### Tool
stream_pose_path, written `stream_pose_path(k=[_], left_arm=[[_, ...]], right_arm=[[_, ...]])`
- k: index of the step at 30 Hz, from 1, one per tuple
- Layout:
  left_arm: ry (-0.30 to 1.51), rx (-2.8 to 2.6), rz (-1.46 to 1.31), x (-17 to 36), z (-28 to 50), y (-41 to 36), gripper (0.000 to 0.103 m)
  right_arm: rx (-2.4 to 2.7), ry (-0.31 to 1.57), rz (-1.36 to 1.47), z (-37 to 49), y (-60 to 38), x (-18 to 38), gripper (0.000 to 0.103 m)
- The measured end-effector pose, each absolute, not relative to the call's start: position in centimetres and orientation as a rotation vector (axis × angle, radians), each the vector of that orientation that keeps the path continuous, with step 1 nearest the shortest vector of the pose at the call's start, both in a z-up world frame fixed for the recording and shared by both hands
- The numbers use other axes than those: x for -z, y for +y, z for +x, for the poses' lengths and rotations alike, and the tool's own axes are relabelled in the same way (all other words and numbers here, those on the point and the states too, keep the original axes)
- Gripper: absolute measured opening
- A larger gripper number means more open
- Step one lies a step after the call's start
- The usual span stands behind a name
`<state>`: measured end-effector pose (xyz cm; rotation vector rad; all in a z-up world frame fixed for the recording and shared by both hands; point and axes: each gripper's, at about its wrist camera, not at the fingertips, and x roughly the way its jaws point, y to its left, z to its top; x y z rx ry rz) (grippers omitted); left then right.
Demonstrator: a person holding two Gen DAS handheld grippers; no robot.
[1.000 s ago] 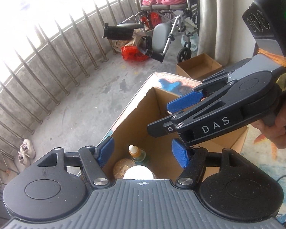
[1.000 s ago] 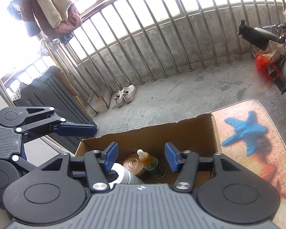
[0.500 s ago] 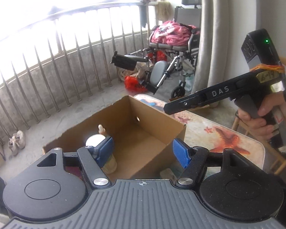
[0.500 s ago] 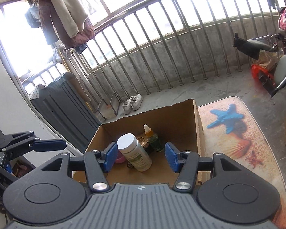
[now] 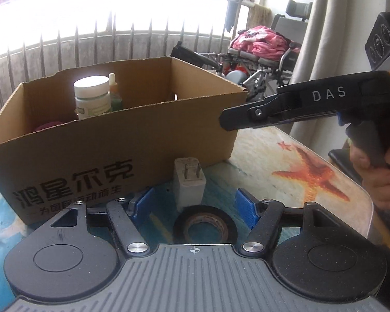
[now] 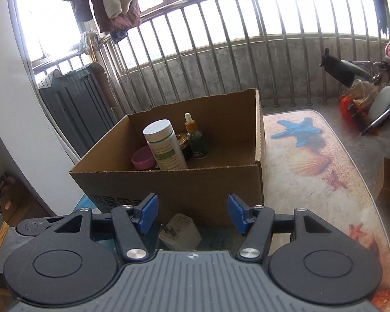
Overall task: Organize rigid objects
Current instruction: 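Grasp the white plug charger with the right gripper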
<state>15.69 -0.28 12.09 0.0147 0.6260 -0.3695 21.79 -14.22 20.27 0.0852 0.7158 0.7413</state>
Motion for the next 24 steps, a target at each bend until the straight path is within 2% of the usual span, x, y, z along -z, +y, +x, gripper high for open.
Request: stream_pose_path(k=[2,4,7,8,14,16,17,19,20,21,23,24], left_arm=[[0.612,0.378,0.032,-11.4,16.7,-1.0,0.067],[0.622,0.362,0.007,-10.6,17.7,-1.5,0.056],[0.642,0.339,0.033,-9.5,18.6,-1.8,0.031],[0.631,0.334,0.036,-9.3,18.7,-1.8,0.028],[0.593,0.339,0.042,-9.1,17.5,-1.2,0.027],[0.592,0.338,0.059,-9.1,17.0,-1.1,0.027],[0.593,0.343,0.061,-9.2,16.9,-0.9,0.027],[0.599,0.348,0.066,-9.3,17.0,-1.4,0.027],[0.601,0.353,0.072,-9.4,17.0,-1.2,0.027],[0.603,0.359,0.082,-9.4,16.9,-1.2,0.027],[0.613,0.359,0.084,-9.4,16.8,-1.0,0.027],[0.613,0.365,0.080,-9.4,16.7,-0.8,0.027]], right_arm=[[-0.754,0.739,0.116,22.3,-14.2,-19.2,0.062],[-0.755,0.741,0.128,22.6,-14.3,-18.4,0.062],[-0.765,0.740,0.113,22.7,-14.1,-17.9,0.062],[-0.772,0.744,0.108,22.7,-14.0,-17.7,0.062],[-0.840,0.767,0.036,22.1,-13.1,-16.3,0.062],[-0.844,0.757,-0.029,22.0,-12.4,-16.0,0.067],[-0.854,0.753,-0.043,22.1,-12.1,-15.9,0.075],[-0.900,0.746,-0.070,22.3,-11.5,-15.7,0.076],[-0.919,0.745,-0.087,22.3,-11.2,-15.6,0.071],[-0.936,0.748,-0.096,22.4,-11.0,-15.6,0.060],[-0.980,0.766,-0.117,22.3,-10.5,-15.7,0.051],[-0.981,0.763,-0.131,22.2,-10.4,-15.8,0.050]])
